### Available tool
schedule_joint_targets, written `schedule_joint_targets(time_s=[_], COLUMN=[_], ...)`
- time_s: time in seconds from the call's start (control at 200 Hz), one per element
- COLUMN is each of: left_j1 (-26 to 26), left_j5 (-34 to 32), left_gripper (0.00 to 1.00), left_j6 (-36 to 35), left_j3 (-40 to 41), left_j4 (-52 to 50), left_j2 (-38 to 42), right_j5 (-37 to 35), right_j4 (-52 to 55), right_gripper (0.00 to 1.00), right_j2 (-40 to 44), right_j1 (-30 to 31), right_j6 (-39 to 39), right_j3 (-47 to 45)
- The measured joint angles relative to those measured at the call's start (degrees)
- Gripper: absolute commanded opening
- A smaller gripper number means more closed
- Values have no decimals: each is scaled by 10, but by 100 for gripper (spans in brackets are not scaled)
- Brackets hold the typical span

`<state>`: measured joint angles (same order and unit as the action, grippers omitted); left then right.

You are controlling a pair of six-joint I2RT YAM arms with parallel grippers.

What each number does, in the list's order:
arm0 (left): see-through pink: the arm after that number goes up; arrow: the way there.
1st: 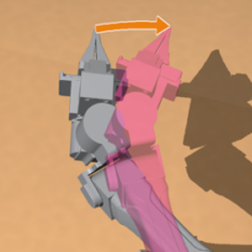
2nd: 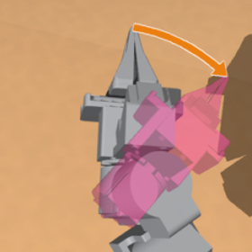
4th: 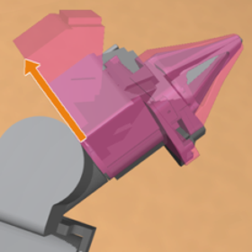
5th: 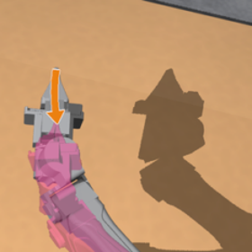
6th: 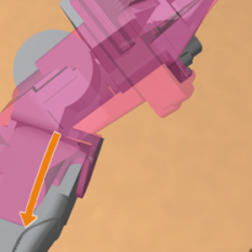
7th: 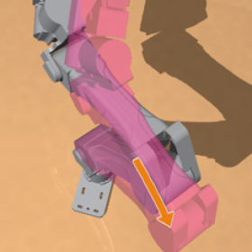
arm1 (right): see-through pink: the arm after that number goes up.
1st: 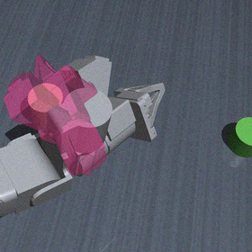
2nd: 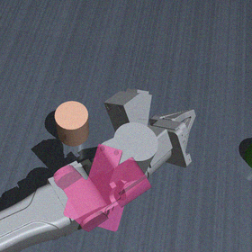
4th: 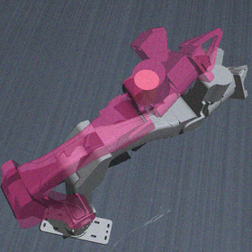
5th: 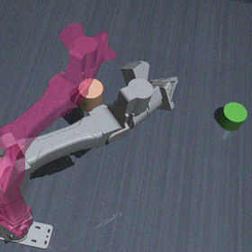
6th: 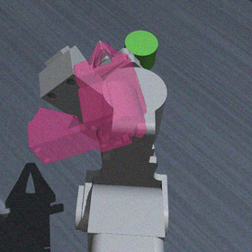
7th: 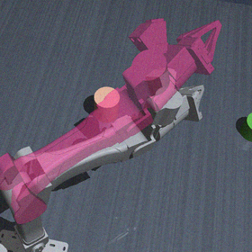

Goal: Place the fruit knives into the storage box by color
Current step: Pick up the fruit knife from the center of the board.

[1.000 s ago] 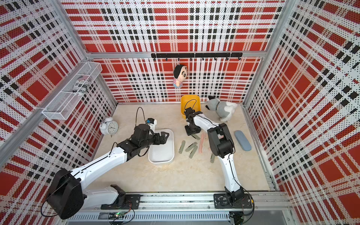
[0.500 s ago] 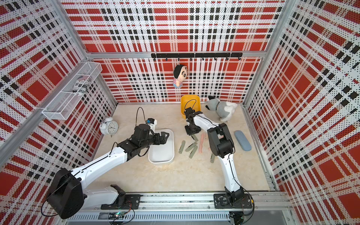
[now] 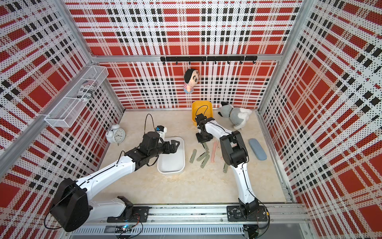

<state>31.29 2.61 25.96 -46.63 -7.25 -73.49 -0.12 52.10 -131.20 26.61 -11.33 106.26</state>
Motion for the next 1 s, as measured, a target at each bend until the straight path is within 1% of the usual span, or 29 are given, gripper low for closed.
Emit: schedule_joint_targets(time_s=[0.616, 0.751, 0.837, 0.902, 1.002], left_j1=[-13, -14, -14, -14, -14], left_j5=[2, 2, 2, 2, 2], left_gripper=[96, 96, 96, 96, 96], left_j6=[6, 6, 6, 6, 6], left_j3=[1, 3, 4, 4, 8], left_j4=[4, 4, 4, 4, 4], left_j2=[-1, -1, -1, -1, -1], right_j5=[14, 16, 16, 16, 16], right_j4=[7, 10, 13, 15, 16], right_gripper=[22, 27, 36, 40, 41], right_j2=[0, -1, -6, -11, -17], right_j1=[0, 0, 0, 0, 0], right_j6=[0, 0, -2, -2, -1], right_j3=[8, 12, 20, 28, 35])
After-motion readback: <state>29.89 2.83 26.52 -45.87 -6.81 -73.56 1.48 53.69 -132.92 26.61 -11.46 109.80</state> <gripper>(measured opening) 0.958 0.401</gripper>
